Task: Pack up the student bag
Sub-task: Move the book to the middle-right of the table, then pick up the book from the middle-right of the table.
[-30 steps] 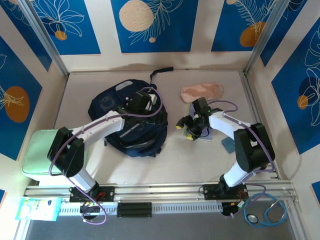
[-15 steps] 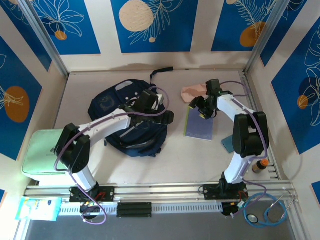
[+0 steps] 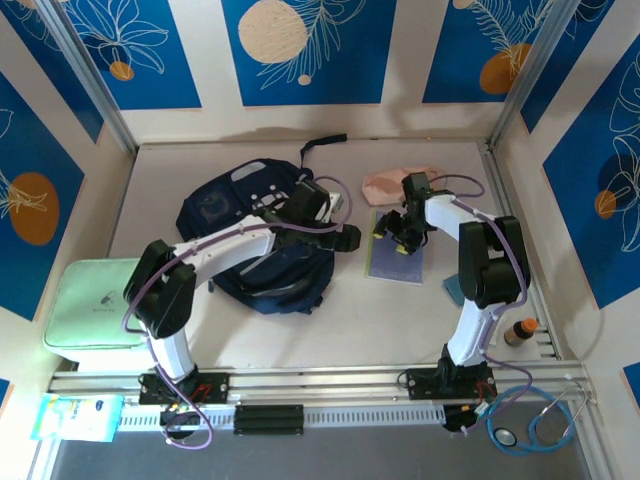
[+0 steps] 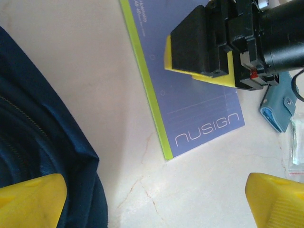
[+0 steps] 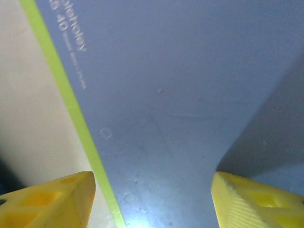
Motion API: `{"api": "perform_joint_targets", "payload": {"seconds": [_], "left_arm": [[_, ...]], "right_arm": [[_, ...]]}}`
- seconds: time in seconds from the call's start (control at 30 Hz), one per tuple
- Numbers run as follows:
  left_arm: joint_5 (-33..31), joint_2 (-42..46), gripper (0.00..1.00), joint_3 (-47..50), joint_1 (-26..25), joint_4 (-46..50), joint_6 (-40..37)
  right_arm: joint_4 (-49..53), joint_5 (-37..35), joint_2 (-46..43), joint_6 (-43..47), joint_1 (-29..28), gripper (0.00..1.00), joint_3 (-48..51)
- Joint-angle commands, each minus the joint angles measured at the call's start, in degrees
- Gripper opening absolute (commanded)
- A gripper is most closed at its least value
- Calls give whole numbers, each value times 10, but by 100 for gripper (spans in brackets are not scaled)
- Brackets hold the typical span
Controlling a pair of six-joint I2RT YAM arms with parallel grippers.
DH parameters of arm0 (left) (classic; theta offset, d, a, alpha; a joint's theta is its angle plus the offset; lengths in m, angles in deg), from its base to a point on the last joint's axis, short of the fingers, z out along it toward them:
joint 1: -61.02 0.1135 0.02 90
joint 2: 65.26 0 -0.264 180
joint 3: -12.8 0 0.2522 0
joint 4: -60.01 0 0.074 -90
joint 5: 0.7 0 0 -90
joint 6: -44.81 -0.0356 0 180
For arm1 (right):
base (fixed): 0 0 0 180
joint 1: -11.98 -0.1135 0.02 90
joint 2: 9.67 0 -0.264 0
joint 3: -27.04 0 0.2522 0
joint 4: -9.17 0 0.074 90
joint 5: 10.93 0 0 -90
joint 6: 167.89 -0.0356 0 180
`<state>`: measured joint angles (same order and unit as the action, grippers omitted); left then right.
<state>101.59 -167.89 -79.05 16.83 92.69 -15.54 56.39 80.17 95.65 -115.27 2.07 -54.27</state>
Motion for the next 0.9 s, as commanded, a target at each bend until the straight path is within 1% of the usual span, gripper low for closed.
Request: {"api": "perform_joint_targets", "payload": {"seconds": [0.0, 0.13, 0.23, 0.37, 0.47, 0.53, 0.6, 0.67, 0.77, 0.87], "left_arm": [[20, -16, 96, -32, -4, 9, -13], [26, -36, 96, -47, -7, 21, -5], [35, -49, 94, -47, -15, 7, 11], [44, -71, 90, -60, -27, -11, 43], [38, -99, 85, -88, -42, -12, 76], [16, -124, 79, -114, -51, 3, 100], [4, -154, 70, -142, -55, 18, 123], [6, -181, 61, -162, -55, 23, 145], [6, -211, 50, -182, -56, 21, 166], [6, -236, 46, -199, -56, 26, 173]], "right_arm": [[53, 15, -34, 29, -17, 66, 39], [49, 34, -77, 18, -42, 66, 95], [30, 67, -113, 3, -49, 66, 131], [22, 66, -167, -2, -37, 66, 136], [17, 43, -192, 0, -4, 66, 127], [15, 24, -189, 6, 26, 65, 120], [16, 11, -168, 15, 58, 61, 111], [20, -8, -144, 23, 77, 58, 99], [21, -14, -110, 35, 97, 56, 83], [21, -8, -88, 41, 107, 56, 75]]}}
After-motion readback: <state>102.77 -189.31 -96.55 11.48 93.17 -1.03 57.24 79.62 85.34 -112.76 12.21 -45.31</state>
